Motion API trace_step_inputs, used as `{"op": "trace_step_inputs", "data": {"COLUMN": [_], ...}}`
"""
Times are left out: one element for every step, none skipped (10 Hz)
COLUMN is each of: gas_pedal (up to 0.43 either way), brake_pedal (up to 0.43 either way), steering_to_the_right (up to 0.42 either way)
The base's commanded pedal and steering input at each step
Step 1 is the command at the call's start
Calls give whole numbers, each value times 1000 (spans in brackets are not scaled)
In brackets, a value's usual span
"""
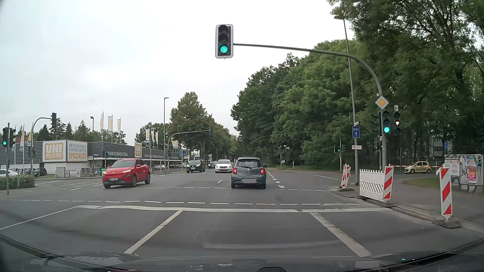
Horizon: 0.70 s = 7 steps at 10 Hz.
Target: Follow the waypoints while adhering to traffic rules and regulations
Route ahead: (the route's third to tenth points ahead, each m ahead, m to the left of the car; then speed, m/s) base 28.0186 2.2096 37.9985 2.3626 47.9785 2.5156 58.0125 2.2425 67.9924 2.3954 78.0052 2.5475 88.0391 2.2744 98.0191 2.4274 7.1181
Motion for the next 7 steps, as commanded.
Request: {"op": "trace_step_inputs", "data": {"gas_pedal": [197, 197, 197, 197, 197, 197, 197], "brake_pedal": [0, 0, 0, 0, 0, 0, 0], "steering_to_the_right": [4, 4, 4, 4, 4, 4, 7]}}
